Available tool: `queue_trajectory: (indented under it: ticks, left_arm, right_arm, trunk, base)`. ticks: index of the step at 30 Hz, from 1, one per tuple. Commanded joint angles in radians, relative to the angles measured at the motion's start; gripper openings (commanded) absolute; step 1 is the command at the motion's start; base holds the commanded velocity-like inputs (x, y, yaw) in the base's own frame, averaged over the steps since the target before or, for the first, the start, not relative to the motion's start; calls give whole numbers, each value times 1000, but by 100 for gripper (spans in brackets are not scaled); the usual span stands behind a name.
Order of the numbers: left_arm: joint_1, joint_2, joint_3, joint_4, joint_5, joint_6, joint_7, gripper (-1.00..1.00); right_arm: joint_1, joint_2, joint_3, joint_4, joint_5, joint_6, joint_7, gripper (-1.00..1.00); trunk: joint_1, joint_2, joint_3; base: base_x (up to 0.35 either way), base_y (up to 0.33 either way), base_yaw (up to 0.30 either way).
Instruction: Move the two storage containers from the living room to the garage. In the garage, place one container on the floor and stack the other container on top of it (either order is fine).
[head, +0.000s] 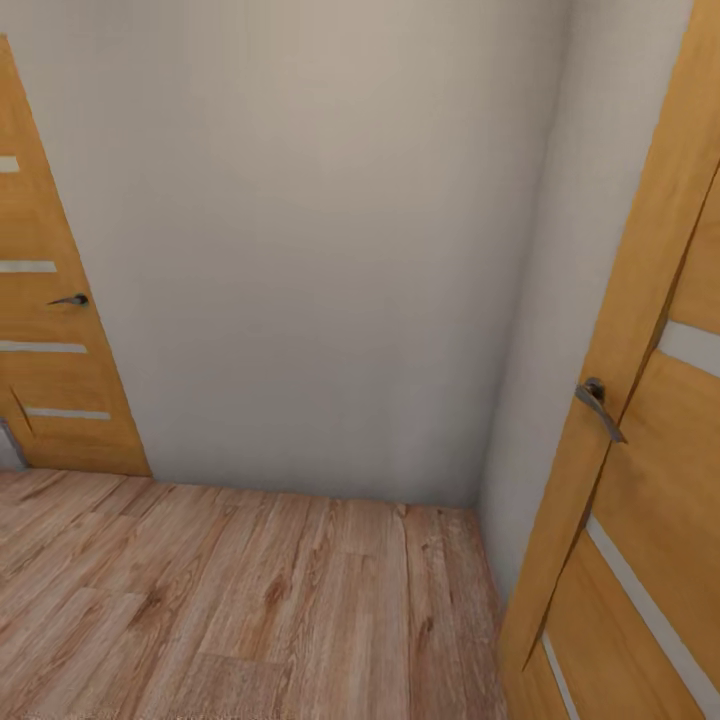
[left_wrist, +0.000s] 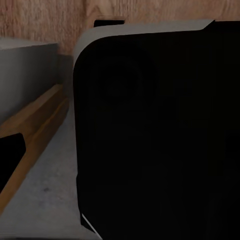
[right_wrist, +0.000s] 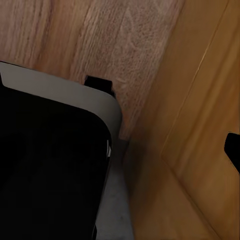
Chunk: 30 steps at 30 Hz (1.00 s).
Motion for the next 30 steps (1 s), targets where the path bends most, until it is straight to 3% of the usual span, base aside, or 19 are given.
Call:
queue_trajectory:
  ticks: [1,20,30]
  left_arm:
    - [0,0,1,0,0,-1,0,100]
    - [0,0,1,0,0,-1,0,100]
    - [0,0,1,0,-1,1,-1,100]
  right_arm:
    - [-1,0,8,2,-8,-5,0,100]
    - [-1,-2,9,1,-3,-6,0,100]
    - [-1,-1,8,2,-4,-7,0,100]
  trunk:
    - [0,-1,-1]
    - [0,-1,-1]
    - [0,-1,-1]
  base:
    - [0,0,259]
    - [1,0,25]
    - [276,0,0]
